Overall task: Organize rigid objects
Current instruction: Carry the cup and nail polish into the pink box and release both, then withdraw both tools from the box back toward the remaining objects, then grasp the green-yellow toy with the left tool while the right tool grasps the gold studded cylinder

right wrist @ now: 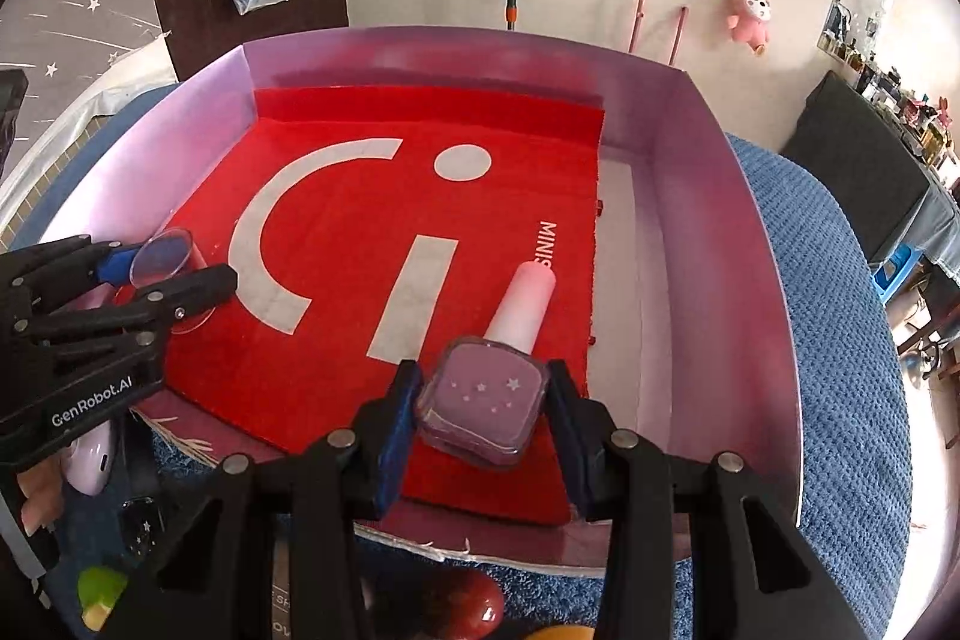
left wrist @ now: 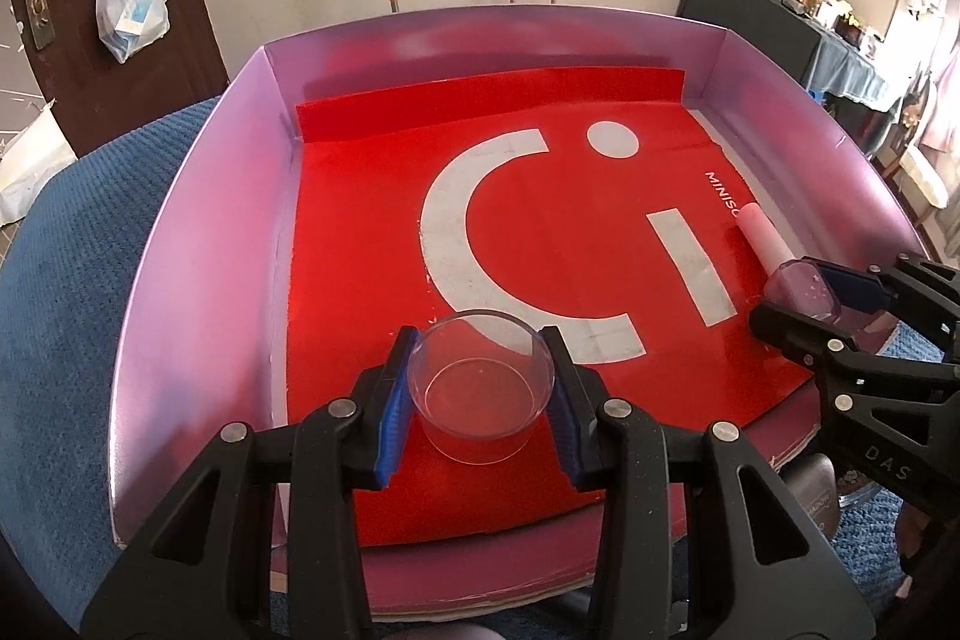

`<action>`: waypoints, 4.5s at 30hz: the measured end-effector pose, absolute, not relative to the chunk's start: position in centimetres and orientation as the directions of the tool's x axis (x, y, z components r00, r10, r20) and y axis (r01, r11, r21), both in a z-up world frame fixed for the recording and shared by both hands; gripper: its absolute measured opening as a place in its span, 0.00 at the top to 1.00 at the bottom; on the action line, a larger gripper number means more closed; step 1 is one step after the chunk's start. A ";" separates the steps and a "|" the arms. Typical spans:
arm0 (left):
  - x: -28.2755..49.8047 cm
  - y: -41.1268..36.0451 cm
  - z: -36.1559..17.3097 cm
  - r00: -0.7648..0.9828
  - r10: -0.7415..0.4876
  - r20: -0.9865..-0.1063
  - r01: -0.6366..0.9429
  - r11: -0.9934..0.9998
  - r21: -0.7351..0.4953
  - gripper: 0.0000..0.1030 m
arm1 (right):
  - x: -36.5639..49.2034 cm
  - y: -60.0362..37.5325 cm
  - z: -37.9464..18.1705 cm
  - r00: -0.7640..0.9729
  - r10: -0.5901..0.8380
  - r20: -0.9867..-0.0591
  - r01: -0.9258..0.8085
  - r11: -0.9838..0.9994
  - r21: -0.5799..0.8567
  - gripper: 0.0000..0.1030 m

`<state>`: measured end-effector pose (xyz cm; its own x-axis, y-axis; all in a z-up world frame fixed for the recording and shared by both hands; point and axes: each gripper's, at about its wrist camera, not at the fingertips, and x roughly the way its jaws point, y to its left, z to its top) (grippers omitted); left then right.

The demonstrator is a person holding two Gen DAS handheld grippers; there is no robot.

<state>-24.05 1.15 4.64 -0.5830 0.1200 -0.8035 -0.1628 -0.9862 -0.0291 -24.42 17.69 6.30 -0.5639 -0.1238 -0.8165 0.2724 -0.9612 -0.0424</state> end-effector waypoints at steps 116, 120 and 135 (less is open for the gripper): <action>-4.9 1.3 5.1 -0.766 0.288 -0.574 -0.263 -0.956 -0.129 0.12 | -5.6 19.7 4.3 -0.789 -0.161 -0.593 0.143 -0.987 0.077 0.00; -5.2 2.3 4.7 -0.748 0.300 -0.591 -0.293 -0.950 -0.111 0.12 | -5.7 19.0 4.7 -0.789 -0.107 -0.605 0.142 -0.990 -0.010 0.00; -7.4 3.0 2.7 -0.666 0.309 -0.679 -0.295 -0.945 -0.142 0.12 | -6.7 19.7 3.8 -0.714 -0.221 -0.664 0.262 -0.964 0.038 0.13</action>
<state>-7.40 2.99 2.68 -0.6657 0.3094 -0.6790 -0.2949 -0.9450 -0.1415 -6.67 19.68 3.77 -0.7145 -0.2206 -0.6640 0.2621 -0.9643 0.0384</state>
